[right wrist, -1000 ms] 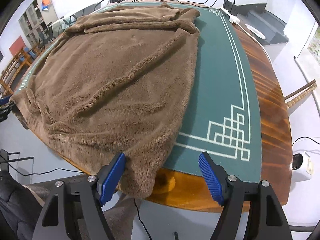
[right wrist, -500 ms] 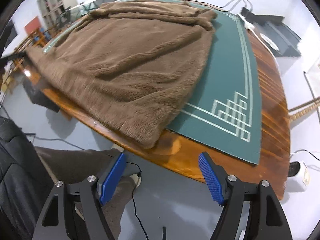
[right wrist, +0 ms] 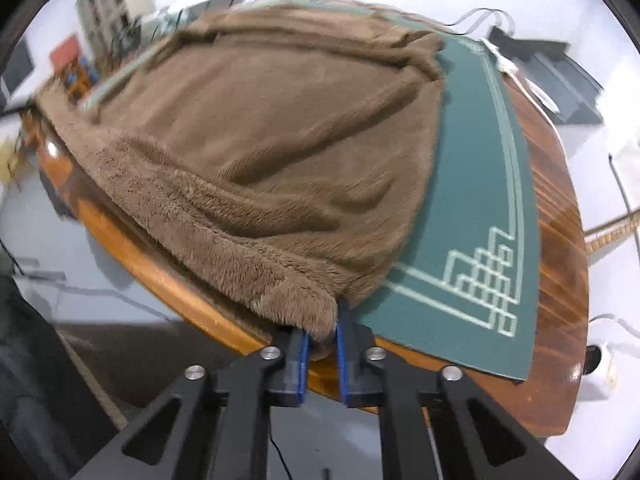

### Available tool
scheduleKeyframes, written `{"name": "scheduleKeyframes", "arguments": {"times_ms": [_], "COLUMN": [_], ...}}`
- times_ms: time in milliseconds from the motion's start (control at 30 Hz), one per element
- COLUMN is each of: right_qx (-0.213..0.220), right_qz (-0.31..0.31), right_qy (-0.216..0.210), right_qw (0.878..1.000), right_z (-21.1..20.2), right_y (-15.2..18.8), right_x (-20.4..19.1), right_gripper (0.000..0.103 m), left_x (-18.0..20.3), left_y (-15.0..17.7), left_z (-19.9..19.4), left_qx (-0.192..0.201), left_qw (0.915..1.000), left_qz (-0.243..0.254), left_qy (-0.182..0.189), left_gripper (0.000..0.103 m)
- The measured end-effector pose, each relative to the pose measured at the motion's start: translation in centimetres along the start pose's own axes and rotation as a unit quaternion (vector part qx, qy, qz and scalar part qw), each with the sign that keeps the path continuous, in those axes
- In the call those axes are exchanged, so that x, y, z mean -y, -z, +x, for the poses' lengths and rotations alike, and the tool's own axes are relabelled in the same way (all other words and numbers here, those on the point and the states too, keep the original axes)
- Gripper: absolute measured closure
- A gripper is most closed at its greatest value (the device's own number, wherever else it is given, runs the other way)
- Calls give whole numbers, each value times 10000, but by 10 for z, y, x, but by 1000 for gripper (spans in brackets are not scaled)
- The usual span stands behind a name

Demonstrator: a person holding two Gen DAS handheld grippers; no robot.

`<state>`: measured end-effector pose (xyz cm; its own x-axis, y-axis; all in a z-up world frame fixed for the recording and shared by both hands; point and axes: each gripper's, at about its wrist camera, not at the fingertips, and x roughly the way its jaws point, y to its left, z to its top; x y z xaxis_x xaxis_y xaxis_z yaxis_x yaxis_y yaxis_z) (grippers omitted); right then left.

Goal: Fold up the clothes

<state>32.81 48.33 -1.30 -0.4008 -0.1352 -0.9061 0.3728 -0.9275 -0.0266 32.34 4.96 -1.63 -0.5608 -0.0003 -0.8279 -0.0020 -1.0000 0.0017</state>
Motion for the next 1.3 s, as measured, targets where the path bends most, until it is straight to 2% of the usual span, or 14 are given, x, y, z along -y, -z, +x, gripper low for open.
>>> {"name": "scheduleKeyframes", "arguments": {"times_ms": [167, 333, 533, 667, 767, 967, 1167, 1300], "right_qx": [541, 1188, 1871, 2154, 2250, 2278, 2057, 1838], "right_qz": [406, 429, 345, 435, 603, 914, 1287, 1514], "right_qy": [-176, -133, 182, 441, 572, 825, 995, 1040], "right_qw": [9976, 9919, 9816, 9746, 9708, 9659, 9650, 9656], "right_z": [-39, -75, -98, -91, -82, -51, 0, 37], "right_y": [-36, -86, -155, -210, -247, -315, -373, -401], "right_x": [23, 31, 39, 56, 67, 80, 100, 112], "right_gripper": [92, 92, 92, 92, 92, 92, 92, 92], "left_x": [0, -13, -22, -25, -30, -40, -43, -44], "left_y": [-19, -66, -132, -177, -213, -276, -332, -357], "left_z": [-18, -39, -50, -43, -27, 27, 99, 147], "left_qx": [265, 713, 1175, 1400, 1438, 1268, 968, 738], "left_qw": [9983, 9956, 9905, 9868, 9866, 9899, 9935, 9959], "left_qz": [509, 577, 670, 777, 712, 519, 422, 295], "left_qy": [53, 196, 248, 240, 277, 366, 433, 428], "left_gripper": [76, 76, 76, 76, 74, 74, 74, 74]}}
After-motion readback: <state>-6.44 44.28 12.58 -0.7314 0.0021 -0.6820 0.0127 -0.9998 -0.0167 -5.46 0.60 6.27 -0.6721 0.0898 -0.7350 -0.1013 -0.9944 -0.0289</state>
